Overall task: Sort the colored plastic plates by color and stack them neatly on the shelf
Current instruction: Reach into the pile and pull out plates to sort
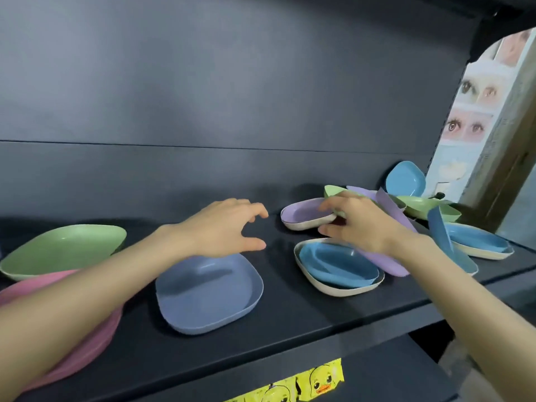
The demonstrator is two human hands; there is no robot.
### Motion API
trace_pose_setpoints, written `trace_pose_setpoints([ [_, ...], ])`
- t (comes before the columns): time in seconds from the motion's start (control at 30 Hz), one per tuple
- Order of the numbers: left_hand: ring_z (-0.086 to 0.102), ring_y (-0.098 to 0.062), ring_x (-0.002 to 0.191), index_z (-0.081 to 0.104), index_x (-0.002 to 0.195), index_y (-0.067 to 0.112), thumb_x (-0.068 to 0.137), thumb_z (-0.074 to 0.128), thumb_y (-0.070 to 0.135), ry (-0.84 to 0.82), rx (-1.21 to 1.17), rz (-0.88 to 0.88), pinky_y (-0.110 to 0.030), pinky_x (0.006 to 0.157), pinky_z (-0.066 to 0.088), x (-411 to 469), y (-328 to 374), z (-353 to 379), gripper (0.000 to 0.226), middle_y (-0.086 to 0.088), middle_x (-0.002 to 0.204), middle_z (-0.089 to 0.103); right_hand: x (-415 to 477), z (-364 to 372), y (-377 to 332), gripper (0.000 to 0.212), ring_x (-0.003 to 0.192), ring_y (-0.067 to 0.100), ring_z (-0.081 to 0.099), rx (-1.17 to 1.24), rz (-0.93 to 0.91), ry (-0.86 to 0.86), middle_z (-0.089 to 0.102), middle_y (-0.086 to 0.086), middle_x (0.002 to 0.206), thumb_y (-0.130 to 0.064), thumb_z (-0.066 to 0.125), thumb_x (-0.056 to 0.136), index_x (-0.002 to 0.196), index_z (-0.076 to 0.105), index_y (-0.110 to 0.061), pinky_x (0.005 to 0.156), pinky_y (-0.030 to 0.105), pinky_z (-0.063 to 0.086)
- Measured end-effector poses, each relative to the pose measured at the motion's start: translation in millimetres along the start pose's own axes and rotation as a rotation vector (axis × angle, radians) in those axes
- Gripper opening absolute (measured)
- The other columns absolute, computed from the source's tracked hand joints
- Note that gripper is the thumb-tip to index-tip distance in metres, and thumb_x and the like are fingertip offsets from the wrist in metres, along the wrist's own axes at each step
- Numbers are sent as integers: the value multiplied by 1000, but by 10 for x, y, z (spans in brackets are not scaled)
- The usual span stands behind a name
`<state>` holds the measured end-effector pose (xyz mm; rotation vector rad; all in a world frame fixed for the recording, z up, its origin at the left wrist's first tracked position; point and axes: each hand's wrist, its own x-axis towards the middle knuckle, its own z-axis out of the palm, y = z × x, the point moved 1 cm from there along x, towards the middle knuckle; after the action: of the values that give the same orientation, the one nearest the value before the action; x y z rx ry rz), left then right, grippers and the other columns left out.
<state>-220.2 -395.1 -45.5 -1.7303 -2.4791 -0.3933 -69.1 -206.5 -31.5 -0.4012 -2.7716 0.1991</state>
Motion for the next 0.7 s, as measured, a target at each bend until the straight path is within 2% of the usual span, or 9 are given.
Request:
trace_pose_setpoints([
  [0.13, 45, -13, 116, 43, 129, 35, 84, 58, 51, 12, -32, -49, -37, 99, 39, 244, 239, 92, 50, 10, 120, 51, 88, -28, 357, 31, 97, 14, 47, -50, -35, 25, 56, -2, 104, -31, 64, 85, 114, 60, -20, 79, 25, 33],
  [0.23, 47, -13, 114, 45, 128, 32, 84, 59, 51, 7, -64, -80, -32, 97, 39, 404, 476, 182, 50, 11, 116, 52, 59, -100, 623, 33, 104, 19, 51, -13, -54, 0, 58, 2, 108, -29, 64, 86, 118, 60, -19, 83, 24, 34],
  [0.33, 48, -9, 112, 49, 126, 29, 84, 61, 50, 30, -109, -109, -25, 92, 38, 516, 707, 297, 49, 9, 116, 55, 2, -168, 862, 34, 106, 18, 53, 69, -89, -18, 60, -2, 110, -28, 64, 88, 120, 59, -17, 76, 17, 31],
  [0.4, 51, -5, 108, 52, 125, 27, 84, 63, 46, 46, -186, -140, -20, 87, 36, 553, 843, 382, 47, 9, 115, 58, -36, -187, 989, 32, 104, 19, 55, 123, -101, -47, 62, -1, 108, -31, 63, 88, 116, 61, -15, 79, 22, 38],
  [0.47, 56, -4, 105, 55, 124, 25, 83, 64, 45, 52, -269, -176, -15, 84, 38, 582, 961, 459, 47, 9, 113, 61, -73, -188, 1089, 30, 103, 22, 57, 177, -128, -84, 64, 3, 107, -31, 63, 88, 113, 62, -13, 88, 29, 43],
  [0.53, 60, -6, 98, 57, 121, 22, 81, 65, 47, 58, -342, -211, -16, 84, 43, 641, 1068, 518, 47, 8, 106, 64, -108, -181, 1178, 29, 102, 23, 59, 241, -146, -110, 66, 4, 105, -28, 63, 88, 113, 61, -13, 91, 34, 45],
  [0.6, 64, -11, 89, 60, 115, 19, 81, 64, 48, 78, -409, -245, -24, 84, 49, 738, 1163, 569, 45, 6, 97, 68, -128, -169, 1267, 26, 96, 25, 61, 285, -151, -118, 68, 6, 101, -25, 63, 89, 112, 61, -13, 89, 36, 48],
  [0.7, 65, -27, 78, 61, 105, 6, 83, 59, 52, 108, -450, -308, -29, 68, 51, 905, 1294, 642, 51, -14, 89, 69, -165, -130, 1395, 20, 91, 23, 60, 323, -159, -112, 67, 3, 94, -21, 63, 88, 107, 61, -14, 86, 31, 49],
])
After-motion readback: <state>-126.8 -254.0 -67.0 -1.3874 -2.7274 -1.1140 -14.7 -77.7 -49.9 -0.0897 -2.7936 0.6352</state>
